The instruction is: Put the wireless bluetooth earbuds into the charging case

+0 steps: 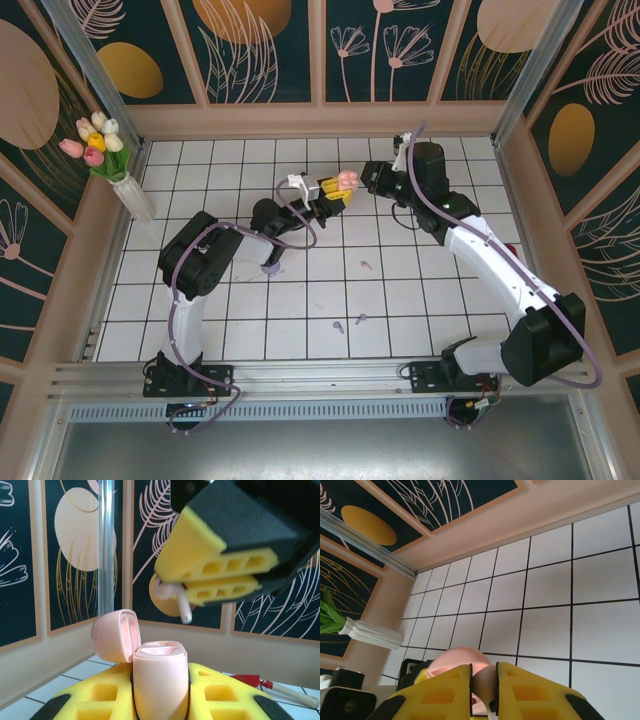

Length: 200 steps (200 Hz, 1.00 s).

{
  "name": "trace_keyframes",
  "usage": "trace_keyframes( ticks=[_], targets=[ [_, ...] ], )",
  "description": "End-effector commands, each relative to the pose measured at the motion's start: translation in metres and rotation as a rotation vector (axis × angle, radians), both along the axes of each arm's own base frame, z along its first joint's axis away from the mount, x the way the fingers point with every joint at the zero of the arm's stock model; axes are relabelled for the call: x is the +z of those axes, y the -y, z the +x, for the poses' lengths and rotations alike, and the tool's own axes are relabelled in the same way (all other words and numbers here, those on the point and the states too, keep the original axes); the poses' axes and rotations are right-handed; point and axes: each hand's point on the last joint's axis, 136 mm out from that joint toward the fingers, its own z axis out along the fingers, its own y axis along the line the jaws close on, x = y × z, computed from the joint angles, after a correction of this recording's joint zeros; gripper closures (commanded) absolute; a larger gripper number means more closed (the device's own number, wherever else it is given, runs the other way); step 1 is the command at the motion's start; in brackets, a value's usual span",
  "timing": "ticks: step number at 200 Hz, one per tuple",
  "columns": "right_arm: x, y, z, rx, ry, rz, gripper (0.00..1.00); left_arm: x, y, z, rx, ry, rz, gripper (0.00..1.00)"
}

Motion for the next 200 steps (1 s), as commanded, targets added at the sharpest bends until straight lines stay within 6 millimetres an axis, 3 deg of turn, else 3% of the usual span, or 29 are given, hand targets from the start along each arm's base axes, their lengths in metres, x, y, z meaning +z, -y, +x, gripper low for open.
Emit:
trace_keyframes(
  ticks=[1,76,141,147,200],
  targets=[
    [-0.009,-0.009,0.002,0.033,0.000,0.010,0.83,0.021,0.002,-0.010,-0.034,0.073,-0.070,1.00],
    [-0.017,-0.011,0.003,0.032,-0.008,0.004,0.83,0.010,0.006,-0.010,-0.037,0.043,-0.052,1.00],
    [-0.027,-0.004,-0.007,0.019,-0.029,-0.004,0.83,-0.001,-0.007,0.000,0.077,0.033,-0.066,1.00],
    [-0.027,-0.004,-0.007,0.018,-0.028,-0.002,0.83,-0.011,-0.008,-0.002,0.080,0.013,-0.048,1.00],
    [-0.032,-0.002,-0.011,0.014,-0.027,0.002,0.83,-0.032,-0.009,-0.008,0.062,-0.023,-0.013,1.00]
  ],
)
